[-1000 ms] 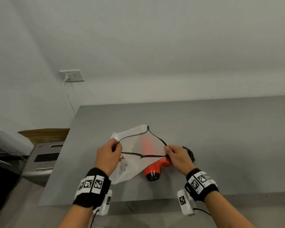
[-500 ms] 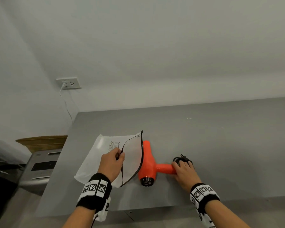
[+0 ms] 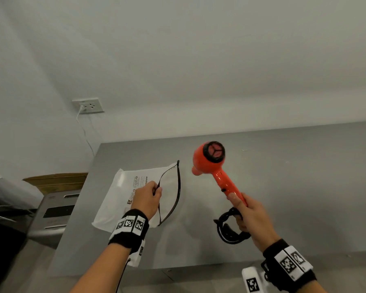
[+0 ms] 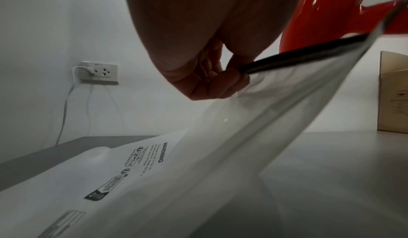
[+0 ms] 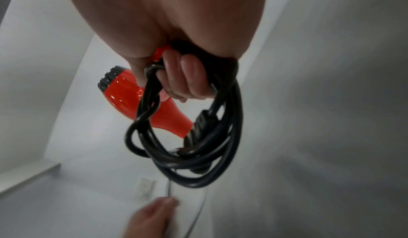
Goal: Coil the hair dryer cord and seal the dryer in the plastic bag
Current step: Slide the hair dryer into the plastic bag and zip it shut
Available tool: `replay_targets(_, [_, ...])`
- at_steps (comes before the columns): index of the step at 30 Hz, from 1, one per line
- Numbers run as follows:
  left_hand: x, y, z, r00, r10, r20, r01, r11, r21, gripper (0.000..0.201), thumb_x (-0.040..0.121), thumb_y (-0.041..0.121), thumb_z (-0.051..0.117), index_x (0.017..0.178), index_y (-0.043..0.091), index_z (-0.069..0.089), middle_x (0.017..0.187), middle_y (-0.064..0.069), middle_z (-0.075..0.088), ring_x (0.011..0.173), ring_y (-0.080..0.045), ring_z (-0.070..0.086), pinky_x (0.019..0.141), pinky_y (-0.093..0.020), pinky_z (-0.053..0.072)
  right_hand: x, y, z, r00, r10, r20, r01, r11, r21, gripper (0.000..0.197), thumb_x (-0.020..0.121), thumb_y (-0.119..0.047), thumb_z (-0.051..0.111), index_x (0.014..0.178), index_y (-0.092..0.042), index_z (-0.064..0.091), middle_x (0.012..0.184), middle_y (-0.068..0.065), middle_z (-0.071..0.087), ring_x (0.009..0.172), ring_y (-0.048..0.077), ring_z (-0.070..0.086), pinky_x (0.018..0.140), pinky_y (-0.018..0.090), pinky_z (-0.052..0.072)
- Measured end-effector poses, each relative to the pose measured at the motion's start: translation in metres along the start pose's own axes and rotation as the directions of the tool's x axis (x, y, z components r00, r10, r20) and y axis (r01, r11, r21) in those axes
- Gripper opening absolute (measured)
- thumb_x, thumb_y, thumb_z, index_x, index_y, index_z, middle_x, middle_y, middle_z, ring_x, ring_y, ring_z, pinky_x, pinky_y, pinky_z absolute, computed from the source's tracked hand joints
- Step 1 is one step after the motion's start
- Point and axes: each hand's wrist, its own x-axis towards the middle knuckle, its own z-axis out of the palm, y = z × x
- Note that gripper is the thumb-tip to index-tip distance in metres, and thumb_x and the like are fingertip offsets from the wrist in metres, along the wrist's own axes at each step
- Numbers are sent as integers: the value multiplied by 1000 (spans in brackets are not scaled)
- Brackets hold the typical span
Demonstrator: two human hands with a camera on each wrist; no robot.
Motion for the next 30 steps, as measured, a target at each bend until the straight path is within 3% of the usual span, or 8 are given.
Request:
replay_targets(3, [4, 4, 6, 1000, 16, 8, -16, 1000, 25, 24, 100, 28, 57, 78, 18, 55, 66, 1, 56, 62, -18, 50, 65, -34, 47, -18, -14, 9, 987, 124, 103, -150, 943, 298, 39, 98, -37, 58, 108, -1, 66, 57, -1, 33, 44, 13, 27, 37, 22, 24])
replay_targets(6, [6, 14, 8, 999, 49, 2, -49, 998, 38, 18, 100, 26, 57, 85, 16, 57, 70, 0, 59, 61, -16, 52, 58, -28, 43, -23, -10, 17, 946, 237, 223, -308, 870, 384, 46, 97, -42, 58, 112, 1, 64, 58, 0, 30, 42, 11, 23, 35, 20, 22])
replay_targets(11, [9, 27, 8, 991, 135, -16, -135, 991, 22, 10, 102, 29, 52, 96, 23, 57, 79, 2, 66, 74, -18, 64, 72, -34, 55, -23, 11, 27, 840, 438, 320, -530, 787, 315, 50, 93, -50, 59, 107, -2, 59, 57, -2, 26, 39, 7, 20, 34, 17, 17])
replay_targets(15, [-5, 45, 11, 963, 270, 18, -270, 963, -23, 12, 104, 33, 47, 103, 27, 57, 90, 5, 68, 83, -14, 65, 79, -31, 53, -26, 18, 34, 743, 538, 398, -641, 743, 191, 47, 92, -51, 59, 98, -4, 58, 55, -3, 29, 36, 6, 20, 35, 16, 14])
replay_targets(19, [-34, 61, 12, 856, 485, 180, -489, 872, -26, 15, 104, 35, 45, 107, 29, 59, 91, 9, 65, 80, -11, 61, 76, -28, 51, -17, 18, 39, 682, 580, 446, -704, 687, 181, 42, 95, -50, 58, 88, -9, 53, 53, -3, 31, 33, 6, 21, 31, 16, 14])
replay_targets(22, [-61, 66, 21, 699, 634, 330, -665, 746, -24, 20, 105, 36, 39, 108, 27, 57, 89, 7, 65, 78, -11, 58, 74, -29, 49, -2, 14, 41, 690, 553, 468, -704, 662, 256, 37, 100, -44, 51, 79, -13, 51, 52, -3, 30, 33, 5, 21, 30, 16, 13])
replay_targets(24, [-75, 63, 26, 652, 682, 330, -708, 704, -56, 21, 106, 32, 38, 108, 22, 56, 88, 2, 67, 75, -12, 56, 70, -27, 47, 11, 13, 40, 720, 523, 456, -679, 668, 304, 36, 101, -34, 45, 72, -14, 51, 52, -3, 31, 32, 4, 22, 29, 15, 14])
replay_targets(30, [-91, 52, 17, 736, 638, 225, -636, 766, -93, 16, 106, 34, 39, 108, 24, 51, 80, 3, 62, 66, -12, 54, 61, -27, 47, 44, 18, 43, 796, 501, 339, -605, 639, 476, 33, 100, -15, 37, 67, -14, 42, 54, -1, 35, 34, 4, 23, 28, 16, 18])
